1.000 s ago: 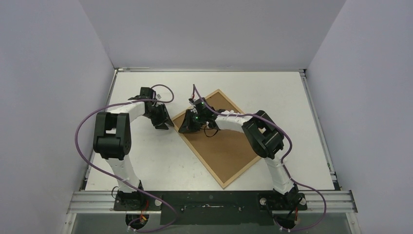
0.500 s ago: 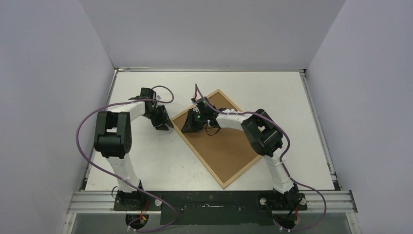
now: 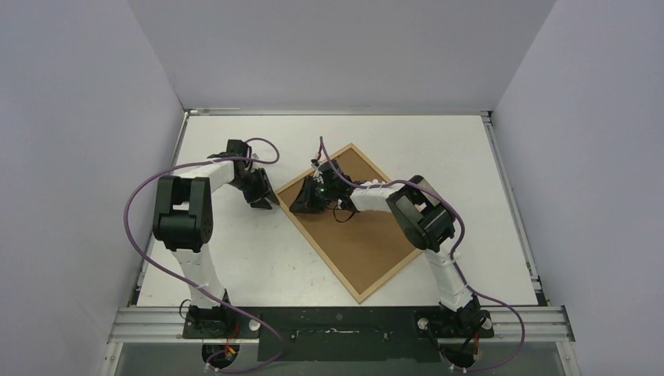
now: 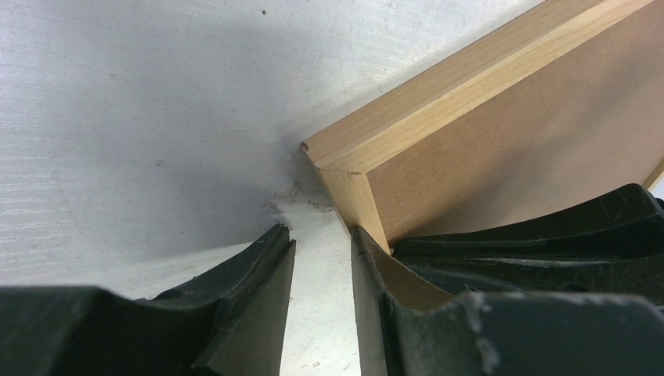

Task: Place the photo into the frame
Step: Install the photo frame at the center of the board.

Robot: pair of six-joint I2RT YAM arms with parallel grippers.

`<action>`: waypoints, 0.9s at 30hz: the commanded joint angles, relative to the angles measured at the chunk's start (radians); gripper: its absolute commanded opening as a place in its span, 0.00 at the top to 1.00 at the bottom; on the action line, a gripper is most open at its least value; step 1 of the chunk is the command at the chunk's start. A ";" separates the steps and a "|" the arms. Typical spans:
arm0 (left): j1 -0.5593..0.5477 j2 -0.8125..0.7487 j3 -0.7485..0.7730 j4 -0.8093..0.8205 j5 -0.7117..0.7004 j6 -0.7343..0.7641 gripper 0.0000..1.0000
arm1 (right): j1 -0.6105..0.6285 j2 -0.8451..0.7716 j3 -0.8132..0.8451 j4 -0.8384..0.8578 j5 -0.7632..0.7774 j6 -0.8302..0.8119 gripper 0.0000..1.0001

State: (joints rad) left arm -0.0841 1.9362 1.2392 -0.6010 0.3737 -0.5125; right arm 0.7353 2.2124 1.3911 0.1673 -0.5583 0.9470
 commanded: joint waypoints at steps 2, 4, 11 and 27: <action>0.001 0.060 0.009 -0.039 -0.071 0.009 0.68 | 0.002 -0.080 -0.044 0.086 -0.016 0.010 0.85; 0.001 0.064 0.010 -0.044 -0.074 0.010 0.68 | 0.000 -0.096 -0.064 0.121 -0.013 0.019 0.84; 0.002 0.072 0.014 -0.054 -0.079 0.009 0.68 | -0.002 -0.119 -0.081 0.142 0.000 0.016 0.92; 0.002 0.085 0.014 -0.060 -0.083 0.009 0.69 | -0.002 -0.124 -0.105 0.208 -0.027 0.036 1.00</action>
State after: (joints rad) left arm -0.0830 1.9587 1.2690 -0.6353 0.3763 -0.5175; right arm 0.7338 2.1582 1.2884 0.2886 -0.5686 0.9813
